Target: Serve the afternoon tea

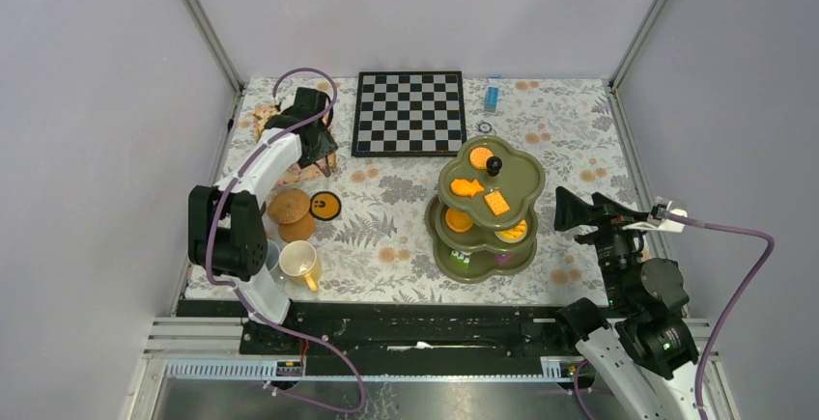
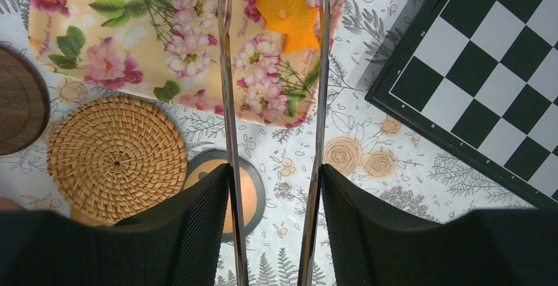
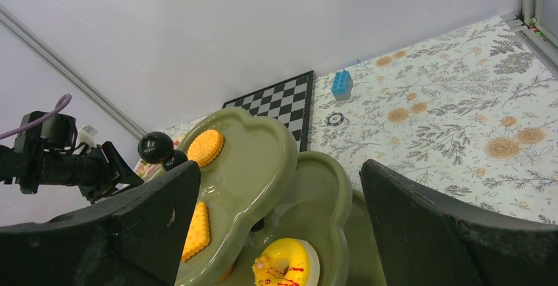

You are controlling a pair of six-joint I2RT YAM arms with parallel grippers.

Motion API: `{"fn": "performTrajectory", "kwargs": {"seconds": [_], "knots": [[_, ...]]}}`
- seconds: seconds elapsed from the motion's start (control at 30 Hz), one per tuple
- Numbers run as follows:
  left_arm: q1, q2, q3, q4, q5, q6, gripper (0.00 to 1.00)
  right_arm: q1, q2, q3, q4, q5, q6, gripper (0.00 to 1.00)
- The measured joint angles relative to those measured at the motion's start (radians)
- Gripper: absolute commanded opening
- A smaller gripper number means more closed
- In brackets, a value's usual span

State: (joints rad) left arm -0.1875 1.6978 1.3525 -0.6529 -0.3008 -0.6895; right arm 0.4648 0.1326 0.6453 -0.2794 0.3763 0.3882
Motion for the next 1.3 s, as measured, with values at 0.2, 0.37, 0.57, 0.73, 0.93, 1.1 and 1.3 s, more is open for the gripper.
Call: {"fn": "performTrajectory", "kwargs": {"seconds": [0.2, 0.37, 0.57, 0.73, 0.93, 1.1, 1.3], "knots": [[-0.022, 0.007, 0.013, -0.003, -0.008, -0.011, 0.54, 0.000, -0.011, -0.006, -0.001, 0.000, 0.000, 0.98], [-0.042, 0.016, 0.029, -0.010, -0.019, -0.021, 0.53, 0.000, -0.020, -0.006, -0.001, 0.001, 0.000, 0.98], [-0.071, 0.044, 0.046, -0.046, -0.053, -0.044, 0.51, 0.000, -0.026, -0.008, -0.005, 0.001, 0.000, 0.98], [-0.090, 0.056, 0.048, -0.068, -0.077, -0.053, 0.50, 0.000, -0.035, -0.009, -0.011, 0.001, 0.000, 0.98], [-0.092, 0.065, 0.055, -0.083, -0.097, -0.060, 0.49, 0.000, -0.045, -0.009, -0.026, 0.005, 0.000, 0.98], [-0.092, 0.082, 0.055, -0.089, -0.097, -0.061, 0.45, 0.000, -0.051, -0.009, -0.026, 0.005, 0.000, 0.98], [-0.092, 0.091, 0.055, -0.094, -0.100, -0.060, 0.34, 0.000, -0.051, -0.009, -0.027, 0.005, 0.000, 0.98]]}}
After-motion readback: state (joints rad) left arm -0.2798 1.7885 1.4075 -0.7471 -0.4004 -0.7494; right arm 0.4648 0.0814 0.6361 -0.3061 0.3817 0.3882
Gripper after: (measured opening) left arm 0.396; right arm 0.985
